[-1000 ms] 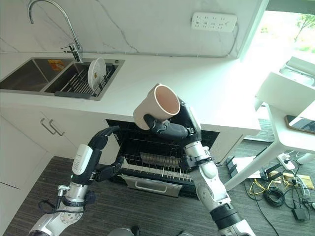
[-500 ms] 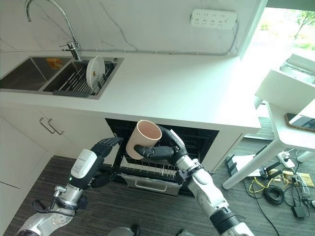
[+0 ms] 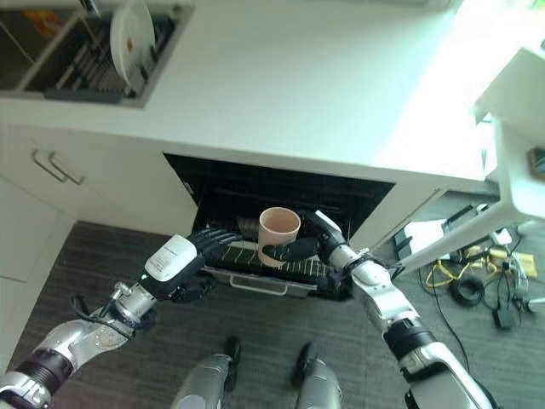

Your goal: Place the dishes in the dishwasher.

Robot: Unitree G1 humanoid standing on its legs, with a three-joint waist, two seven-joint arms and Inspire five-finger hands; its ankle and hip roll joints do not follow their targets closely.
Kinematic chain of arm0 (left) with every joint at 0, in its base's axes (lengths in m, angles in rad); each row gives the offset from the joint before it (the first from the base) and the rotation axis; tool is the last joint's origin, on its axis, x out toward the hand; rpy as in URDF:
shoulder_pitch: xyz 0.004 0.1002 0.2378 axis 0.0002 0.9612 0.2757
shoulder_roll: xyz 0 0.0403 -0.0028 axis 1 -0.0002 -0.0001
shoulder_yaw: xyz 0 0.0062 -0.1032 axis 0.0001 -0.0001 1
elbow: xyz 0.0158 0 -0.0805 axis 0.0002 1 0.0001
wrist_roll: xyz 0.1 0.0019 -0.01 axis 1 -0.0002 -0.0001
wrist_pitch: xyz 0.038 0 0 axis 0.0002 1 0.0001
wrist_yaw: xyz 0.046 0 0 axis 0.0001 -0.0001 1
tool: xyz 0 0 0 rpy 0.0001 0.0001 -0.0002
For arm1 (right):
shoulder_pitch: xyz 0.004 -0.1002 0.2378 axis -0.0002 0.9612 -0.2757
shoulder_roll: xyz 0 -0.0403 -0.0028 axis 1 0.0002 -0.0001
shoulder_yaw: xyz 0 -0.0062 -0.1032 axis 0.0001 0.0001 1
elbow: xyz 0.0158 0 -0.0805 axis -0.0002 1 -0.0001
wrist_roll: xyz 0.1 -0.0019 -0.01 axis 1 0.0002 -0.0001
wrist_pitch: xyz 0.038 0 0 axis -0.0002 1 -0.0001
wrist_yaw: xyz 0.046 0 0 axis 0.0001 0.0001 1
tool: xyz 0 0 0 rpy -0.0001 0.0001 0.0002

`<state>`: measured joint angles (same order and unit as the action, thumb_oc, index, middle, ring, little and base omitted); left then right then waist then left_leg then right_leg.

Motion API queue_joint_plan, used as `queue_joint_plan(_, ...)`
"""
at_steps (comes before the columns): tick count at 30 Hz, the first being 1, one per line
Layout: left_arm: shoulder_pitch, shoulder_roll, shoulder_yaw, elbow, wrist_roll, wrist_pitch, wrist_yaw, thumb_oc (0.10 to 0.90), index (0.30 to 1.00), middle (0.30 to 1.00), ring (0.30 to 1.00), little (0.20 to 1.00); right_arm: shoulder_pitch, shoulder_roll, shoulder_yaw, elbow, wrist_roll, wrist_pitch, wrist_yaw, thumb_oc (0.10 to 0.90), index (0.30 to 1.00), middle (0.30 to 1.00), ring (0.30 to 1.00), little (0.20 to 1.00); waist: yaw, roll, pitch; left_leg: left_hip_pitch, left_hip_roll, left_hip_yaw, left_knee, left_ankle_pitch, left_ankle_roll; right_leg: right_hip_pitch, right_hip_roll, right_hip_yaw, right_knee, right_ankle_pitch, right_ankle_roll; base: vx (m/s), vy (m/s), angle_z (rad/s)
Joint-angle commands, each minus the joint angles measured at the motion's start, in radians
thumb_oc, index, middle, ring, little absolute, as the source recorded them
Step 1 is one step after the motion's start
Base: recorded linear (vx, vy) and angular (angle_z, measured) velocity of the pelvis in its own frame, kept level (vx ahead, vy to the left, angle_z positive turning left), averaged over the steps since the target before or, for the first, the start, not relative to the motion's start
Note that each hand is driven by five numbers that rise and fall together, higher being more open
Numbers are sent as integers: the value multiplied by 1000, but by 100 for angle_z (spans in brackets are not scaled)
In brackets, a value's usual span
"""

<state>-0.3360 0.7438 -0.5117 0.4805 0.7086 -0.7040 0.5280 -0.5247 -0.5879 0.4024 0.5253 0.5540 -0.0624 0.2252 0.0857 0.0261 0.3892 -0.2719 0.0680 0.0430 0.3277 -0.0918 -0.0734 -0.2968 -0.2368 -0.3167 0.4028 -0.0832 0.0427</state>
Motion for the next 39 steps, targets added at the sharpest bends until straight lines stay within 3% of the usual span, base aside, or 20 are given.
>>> queue_joint_plan(1,-19,26,25,-77,-123,-21,18,800,900,900,900,900,-47,-8,-45,-88,14,-123,16,400,300,300,300,300,-5,-15,-73,26,70,30,-28,-55,3,80,-55,83,-103,-10,130,0,0,0)
queue_joint_plan(15,-80,32,-11,-90,-142,-6,-48,800,900,900,900,900,-142,-48,-94,57,-12,-159,-49,400,300,300,300,300,-10,20,34,-17,46,16,-28,-47,5,36,-70,92,-103,8,130,-10,4,0)
queue_joint_plan(39,-67,-7,-1,-65,-129,-21,-18,800,900,900,900,900,-208,-69,-148,255,-67,-181,-132,400,300,300,300,300,-34,67,97,-18,48,53,-28,-49,1,23,-91,104,-103,17,129,3,11,0)
